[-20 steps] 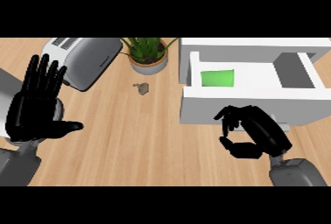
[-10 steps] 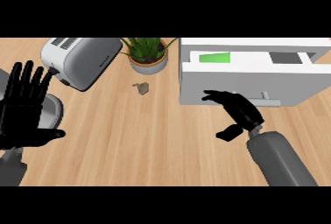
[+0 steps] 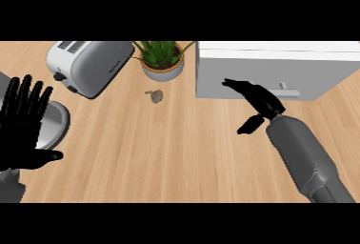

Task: Pick up the cup, place it into the drawer and close the drawer

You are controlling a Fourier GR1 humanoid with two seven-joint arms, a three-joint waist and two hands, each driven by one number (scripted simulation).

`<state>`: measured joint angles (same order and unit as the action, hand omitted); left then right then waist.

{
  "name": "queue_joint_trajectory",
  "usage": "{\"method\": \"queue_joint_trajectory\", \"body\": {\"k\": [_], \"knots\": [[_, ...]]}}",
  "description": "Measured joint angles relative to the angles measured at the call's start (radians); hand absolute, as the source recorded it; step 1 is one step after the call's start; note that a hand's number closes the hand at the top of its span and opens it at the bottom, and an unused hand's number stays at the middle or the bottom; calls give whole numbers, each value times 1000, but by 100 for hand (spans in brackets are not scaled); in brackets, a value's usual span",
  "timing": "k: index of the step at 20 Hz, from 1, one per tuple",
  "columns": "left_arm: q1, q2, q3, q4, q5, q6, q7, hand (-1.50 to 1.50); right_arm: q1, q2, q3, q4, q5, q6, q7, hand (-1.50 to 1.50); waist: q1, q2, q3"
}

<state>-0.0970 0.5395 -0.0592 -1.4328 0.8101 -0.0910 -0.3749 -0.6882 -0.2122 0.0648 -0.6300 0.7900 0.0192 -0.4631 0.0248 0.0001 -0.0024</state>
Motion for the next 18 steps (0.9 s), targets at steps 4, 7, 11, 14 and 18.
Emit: {"method": "queue_joint_trajectory", "body": {"k": [4, 7, 11, 14, 18], "knots": [[10, -3, 13, -6, 0, -24, 6, -150, -91, -25, -44, 134, -14, 12, -85, -150, 8, -7, -4], [2, -8, 16, -2, -1, -38, 9, -150, -151, -55, -61, 210, -14, 37, -128, -150, 19, -5, -5], [6, -21, 10, 0, -16, -43, 3, -150, -200, -76, -84, 288, -22, 67, -170, -150, 31, -4, -4], [-7, -21, 7, -5, -23, -40, 13, -150, -217, -89, -88, 325, -19, 81, -204, -150, 39, -3, -5], [-22, -34, -3, -2, -38, -31, 15, -150, -236, -96, -93, 361, -16, 97, -224, -150, 42, -3, -6]]}}
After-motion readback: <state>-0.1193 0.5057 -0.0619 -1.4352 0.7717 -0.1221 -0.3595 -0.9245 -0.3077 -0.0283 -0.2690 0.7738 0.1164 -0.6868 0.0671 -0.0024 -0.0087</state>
